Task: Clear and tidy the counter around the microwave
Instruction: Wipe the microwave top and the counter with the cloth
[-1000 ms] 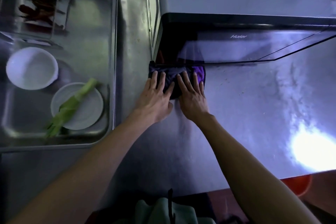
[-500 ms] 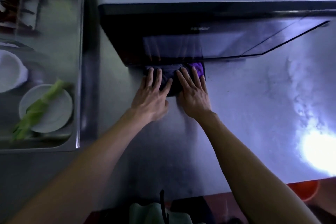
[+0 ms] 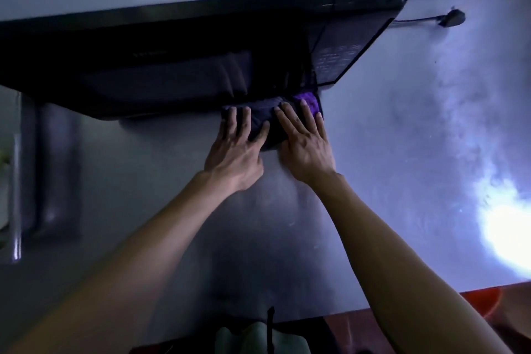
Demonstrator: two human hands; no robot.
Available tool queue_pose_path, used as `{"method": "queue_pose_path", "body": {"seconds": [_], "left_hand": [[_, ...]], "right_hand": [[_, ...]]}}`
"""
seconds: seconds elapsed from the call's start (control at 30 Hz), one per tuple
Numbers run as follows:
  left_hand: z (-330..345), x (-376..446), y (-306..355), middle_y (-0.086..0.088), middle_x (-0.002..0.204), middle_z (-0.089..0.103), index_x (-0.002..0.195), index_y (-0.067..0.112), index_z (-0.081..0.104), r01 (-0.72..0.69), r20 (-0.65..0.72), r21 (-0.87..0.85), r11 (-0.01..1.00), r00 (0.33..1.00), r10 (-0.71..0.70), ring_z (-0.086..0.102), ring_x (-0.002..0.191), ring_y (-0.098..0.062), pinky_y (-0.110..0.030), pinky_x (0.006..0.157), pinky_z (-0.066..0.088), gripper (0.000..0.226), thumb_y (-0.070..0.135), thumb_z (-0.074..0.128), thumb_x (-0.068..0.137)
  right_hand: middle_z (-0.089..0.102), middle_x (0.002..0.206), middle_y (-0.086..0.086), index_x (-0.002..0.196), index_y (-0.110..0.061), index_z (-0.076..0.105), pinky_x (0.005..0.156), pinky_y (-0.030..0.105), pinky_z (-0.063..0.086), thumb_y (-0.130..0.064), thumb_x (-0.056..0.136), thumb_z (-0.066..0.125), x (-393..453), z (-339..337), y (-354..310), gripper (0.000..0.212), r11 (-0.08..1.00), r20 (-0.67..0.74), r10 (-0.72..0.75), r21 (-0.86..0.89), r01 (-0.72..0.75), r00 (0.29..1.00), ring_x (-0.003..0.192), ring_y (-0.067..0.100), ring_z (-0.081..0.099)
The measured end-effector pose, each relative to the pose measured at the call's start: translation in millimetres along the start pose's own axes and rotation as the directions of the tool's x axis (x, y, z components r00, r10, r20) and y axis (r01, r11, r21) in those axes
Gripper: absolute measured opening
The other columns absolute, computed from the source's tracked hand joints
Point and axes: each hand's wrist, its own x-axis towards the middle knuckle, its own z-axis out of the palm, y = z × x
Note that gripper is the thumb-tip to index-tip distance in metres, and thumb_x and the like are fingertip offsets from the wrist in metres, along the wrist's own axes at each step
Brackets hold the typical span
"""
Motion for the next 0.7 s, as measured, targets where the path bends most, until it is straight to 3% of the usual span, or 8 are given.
{"method": "queue_pose_path", "body": {"seconds": [0.27,0.7], "left_hand": [[-1,43,78,-0.022,0.163,-0.007,0.158,0.023,0.01,-0.031,-0.022,0.036,0.999,0.999,0.032,-0.011,0.147,-0.047,-0.056,0.121,0.003,0.076,0.029,0.045,0.09],[14,15,81,-0.014,0.165,-0.008,0.157,0.028,0.013,-0.067,-0.053,-0.006,0.998,0.996,0.067,-0.015,0.149,-0.041,-0.049,0.124,0.007,0.072,0.027,0.046,0.093]], "right_hand": [[0.006,0.167,-0.011,0.16,-0.032,0.013,0.124,0.04,-0.008,-0.025,0.096,0.041,-10,-21,75,0.07,0.996,-0.034,0.087,0.007,-0.087,0.996,0.155,0.019,-0.008],[0.0,0.168,-0.008,0.16,-0.034,0.01,0.124,0.048,-0.006,-0.027,0.091,0.03,-50,-5,65,0.072,0.99,-0.026,0.127,0.066,-0.125,0.991,0.154,0.024,-0.012]]}}
